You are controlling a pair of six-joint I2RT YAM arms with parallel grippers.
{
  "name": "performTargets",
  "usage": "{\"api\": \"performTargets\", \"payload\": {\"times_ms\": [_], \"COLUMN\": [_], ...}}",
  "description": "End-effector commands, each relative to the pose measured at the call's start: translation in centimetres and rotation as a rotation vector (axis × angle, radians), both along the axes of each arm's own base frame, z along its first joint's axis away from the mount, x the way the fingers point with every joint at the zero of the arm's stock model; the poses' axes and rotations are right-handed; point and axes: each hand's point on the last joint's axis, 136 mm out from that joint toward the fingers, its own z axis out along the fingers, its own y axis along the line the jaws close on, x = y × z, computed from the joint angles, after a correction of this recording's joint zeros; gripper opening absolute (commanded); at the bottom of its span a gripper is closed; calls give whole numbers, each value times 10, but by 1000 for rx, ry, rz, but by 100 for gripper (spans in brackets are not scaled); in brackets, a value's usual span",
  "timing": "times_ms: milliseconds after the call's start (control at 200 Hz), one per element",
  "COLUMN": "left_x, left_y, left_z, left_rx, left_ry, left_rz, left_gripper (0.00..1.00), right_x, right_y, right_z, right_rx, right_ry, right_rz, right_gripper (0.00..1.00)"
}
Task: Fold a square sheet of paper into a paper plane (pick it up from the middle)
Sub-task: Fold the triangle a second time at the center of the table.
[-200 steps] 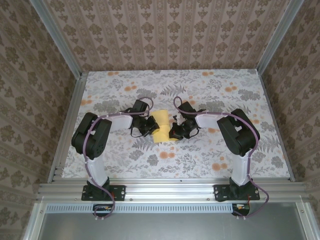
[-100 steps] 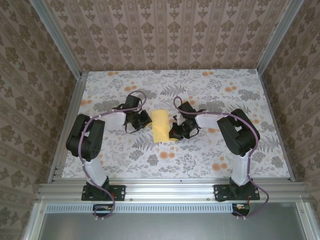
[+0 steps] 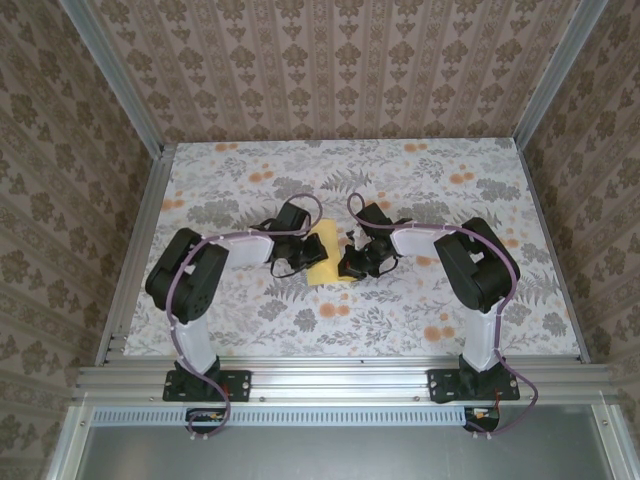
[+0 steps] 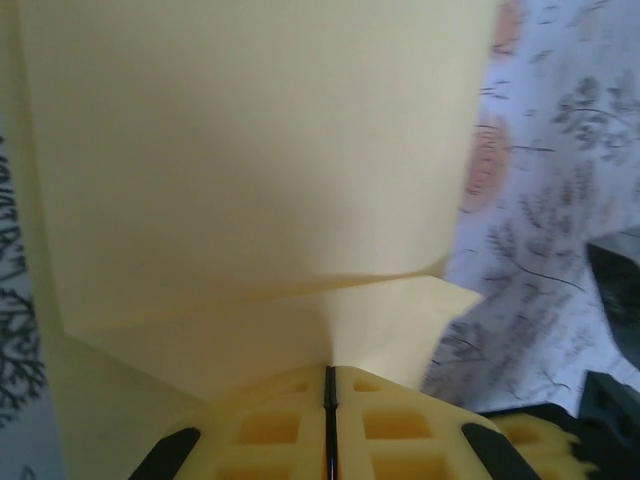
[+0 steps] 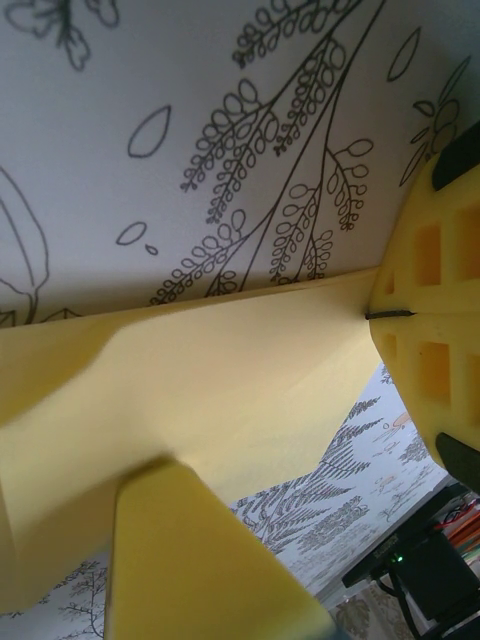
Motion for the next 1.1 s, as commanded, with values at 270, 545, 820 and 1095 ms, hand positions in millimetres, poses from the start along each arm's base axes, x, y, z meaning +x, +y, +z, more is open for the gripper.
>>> {"api": "performTargets", "payload": {"times_ms": [270,545,820,1095], "left_x": [9,17,19,10], "left_y": [34,61,79,73], "left_z": [-22,-26,-35,-48], "left_rx": [131,162,178,163], "left_ry": [33,28,40,69], "left_rz": [78,125,148,121], "left_gripper": [10,10,9,8], "right_x": [-46,-50,-48,-15], "right_y": [-52,-56,-53,-24], "right_z": [-50,-53,-50,-7], "right_rx": [-282,-294,-273,-130], "right_ry": [201,215,202,79], "right_rz": [-46,-51,-51,-52], "right_gripper": [3,3,3,5]}}
